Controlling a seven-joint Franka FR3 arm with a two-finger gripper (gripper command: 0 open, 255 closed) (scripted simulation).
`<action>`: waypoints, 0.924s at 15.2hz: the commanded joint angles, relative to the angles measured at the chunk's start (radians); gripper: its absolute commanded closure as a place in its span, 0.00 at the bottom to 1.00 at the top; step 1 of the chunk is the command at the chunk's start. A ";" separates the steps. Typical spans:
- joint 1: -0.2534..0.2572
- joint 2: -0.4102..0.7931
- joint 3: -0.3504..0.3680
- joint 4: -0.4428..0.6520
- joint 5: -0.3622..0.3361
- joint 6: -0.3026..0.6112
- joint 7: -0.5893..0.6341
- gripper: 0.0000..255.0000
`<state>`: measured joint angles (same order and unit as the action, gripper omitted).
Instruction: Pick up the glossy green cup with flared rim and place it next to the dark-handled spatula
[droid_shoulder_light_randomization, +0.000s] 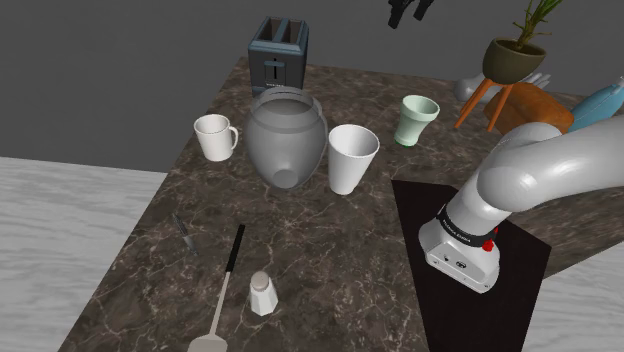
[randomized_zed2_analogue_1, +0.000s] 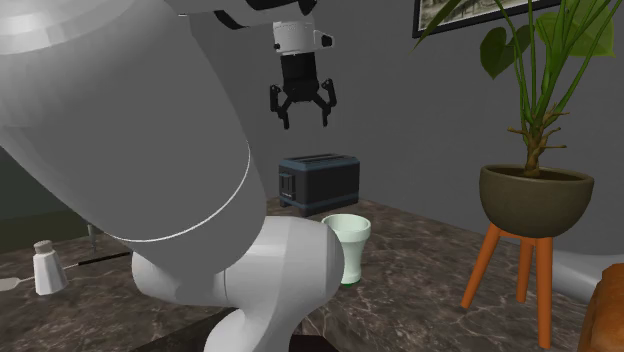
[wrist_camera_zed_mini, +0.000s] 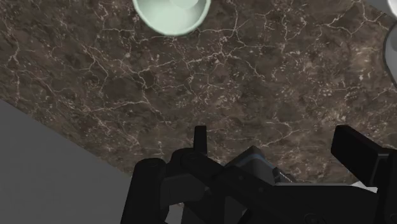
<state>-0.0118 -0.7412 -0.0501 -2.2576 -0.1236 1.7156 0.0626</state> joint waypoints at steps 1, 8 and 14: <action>0.000 0.000 0.000 0.000 0.000 0.000 0.000 0.00; -0.039 -0.143 -0.023 -0.293 -0.041 0.142 0.026 0.00; -0.086 -0.250 -0.050 -0.523 -0.087 0.258 0.043 0.00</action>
<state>-0.0887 -0.9764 -0.0943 -2.7454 -0.2010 1.9538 0.1043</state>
